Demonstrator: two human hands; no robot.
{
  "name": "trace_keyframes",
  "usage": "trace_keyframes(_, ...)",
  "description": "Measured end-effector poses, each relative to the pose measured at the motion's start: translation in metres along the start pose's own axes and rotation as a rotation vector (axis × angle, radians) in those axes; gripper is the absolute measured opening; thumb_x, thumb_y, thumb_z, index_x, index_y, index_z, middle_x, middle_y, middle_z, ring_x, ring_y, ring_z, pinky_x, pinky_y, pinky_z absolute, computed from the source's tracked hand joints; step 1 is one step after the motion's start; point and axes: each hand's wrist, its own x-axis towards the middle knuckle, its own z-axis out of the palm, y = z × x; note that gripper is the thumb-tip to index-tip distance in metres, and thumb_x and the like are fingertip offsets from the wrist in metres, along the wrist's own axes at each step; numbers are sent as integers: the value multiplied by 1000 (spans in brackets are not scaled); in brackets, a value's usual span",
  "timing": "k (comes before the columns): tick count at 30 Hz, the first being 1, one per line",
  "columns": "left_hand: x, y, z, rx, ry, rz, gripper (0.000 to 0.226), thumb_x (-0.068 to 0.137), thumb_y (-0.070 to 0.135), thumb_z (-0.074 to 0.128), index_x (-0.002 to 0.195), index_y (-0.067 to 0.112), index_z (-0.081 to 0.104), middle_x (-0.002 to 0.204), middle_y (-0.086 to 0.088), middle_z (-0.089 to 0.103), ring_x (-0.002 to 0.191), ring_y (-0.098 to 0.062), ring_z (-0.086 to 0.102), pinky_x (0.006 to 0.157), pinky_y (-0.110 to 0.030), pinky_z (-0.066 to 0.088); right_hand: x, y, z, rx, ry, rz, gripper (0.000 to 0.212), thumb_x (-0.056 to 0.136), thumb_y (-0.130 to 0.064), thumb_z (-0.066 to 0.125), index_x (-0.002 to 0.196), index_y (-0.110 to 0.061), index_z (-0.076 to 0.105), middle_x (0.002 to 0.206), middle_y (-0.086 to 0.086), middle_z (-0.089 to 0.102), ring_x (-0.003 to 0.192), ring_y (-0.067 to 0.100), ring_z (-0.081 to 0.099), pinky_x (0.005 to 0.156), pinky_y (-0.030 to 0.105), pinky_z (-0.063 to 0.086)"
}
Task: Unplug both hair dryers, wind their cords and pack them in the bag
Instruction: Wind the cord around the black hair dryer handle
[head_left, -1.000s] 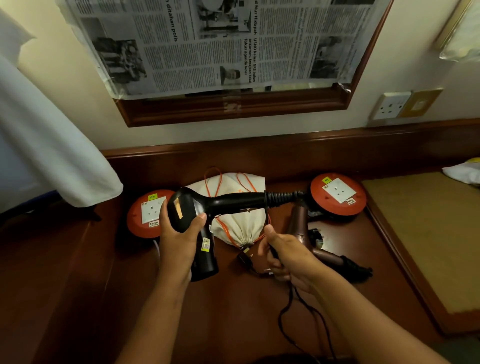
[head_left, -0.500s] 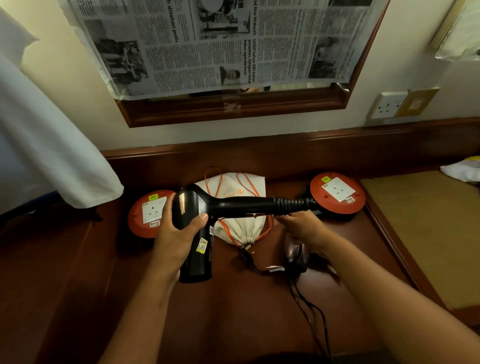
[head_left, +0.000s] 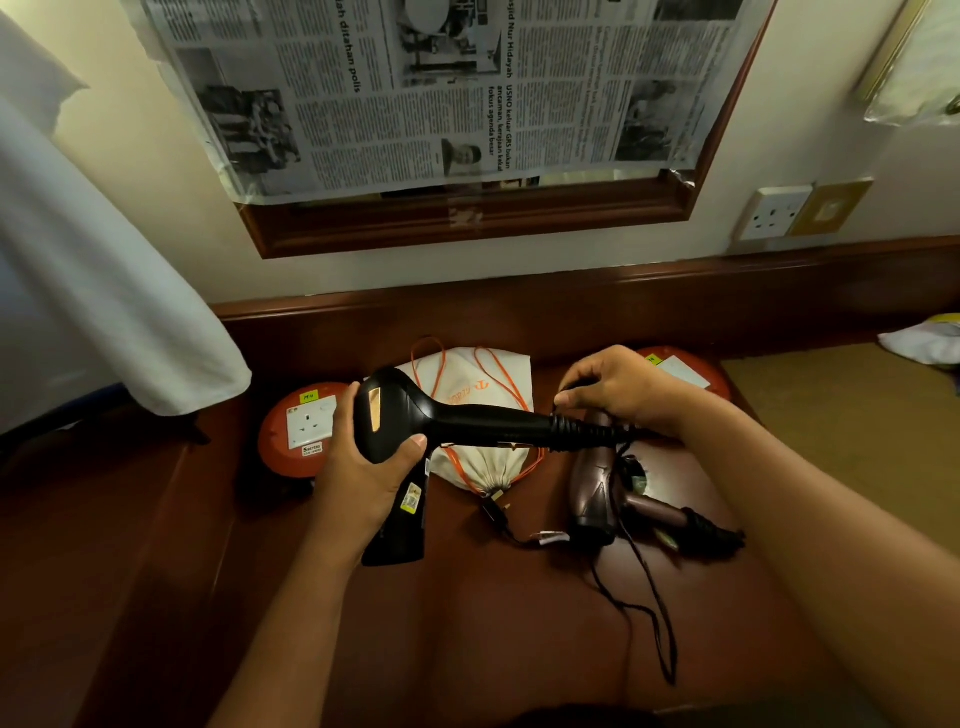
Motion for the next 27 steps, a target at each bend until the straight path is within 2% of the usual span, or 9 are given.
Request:
trace_keyframes(3,-3,-3,7,15,16,-19,85,80,27,74,148,34,23,137,0,46,115,-16,51,90,-31,46,-3,-9,5,-212,36,-78,7,87,-20,67,86,-17,73,80,-7,68,76,7,63,68,19,47)
trace_keyframes(5,-5,-2,11,70,28,-14,86,81,25,74,149,31,22,138,-2,46,110,-11,48,88,-27,43,-8,-13,12,-333,44,-106,12,89,-22,63,91,-15,73,83,-7,67,77,7,62,67,20,48)
trace_keyframes(8,-6,-2,15,116,55,-23,86,80,26,75,149,28,23,140,-6,47,105,-10,46,87,-26,41,-15,-13,27,-495,103,-122,19,93,-25,56,93,-14,72,86,1,68,79,17,60,70,34,51)
trace_keyframes(13,-7,-2,16,148,87,-48,85,81,29,74,149,28,23,136,-7,51,99,-10,46,83,-25,41,-33,-12,50,-657,143,-77,26,98,-28,42,90,-15,63,85,4,63,76,24,58,65,36,49)
trace_keyframes(17,-3,-3,18,138,130,-58,86,81,30,74,149,30,22,139,-6,49,105,-14,50,84,-25,42,-47,-16,70,-473,197,4,23,99,-18,39,112,-13,57,100,5,62,87,23,59,75,35,51)
trace_keyframes(19,0,-4,19,102,157,-74,87,80,31,75,149,31,22,141,-6,47,116,-21,53,88,-28,43,-54,-14,84,-304,283,-2,35,96,-8,40,130,-10,51,114,9,62,101,24,58,85,36,50)
trace_keyframes(22,0,-4,23,45,189,-74,87,79,29,76,149,32,23,143,-3,45,126,-22,48,95,-31,42,-62,-7,106,19,391,39,46,95,-3,44,140,-14,43,120,4,60,105,17,58,82,20,49)
trace_keyframes(24,-3,-4,26,20,195,-74,88,78,30,76,148,34,23,144,-3,44,127,-21,47,94,-29,41,-65,-3,116,195,439,57,35,96,-7,47,129,-17,51,104,1,65,87,12,62,66,16,49)
trace_keyframes(27,-4,-7,30,-27,205,-88,89,77,33,76,147,37,22,145,-2,43,128,-21,46,95,-31,43,-64,0,119,323,479,65,10,94,-8,52,98,-17,53,77,2,63,60,8,59,56,29,53)
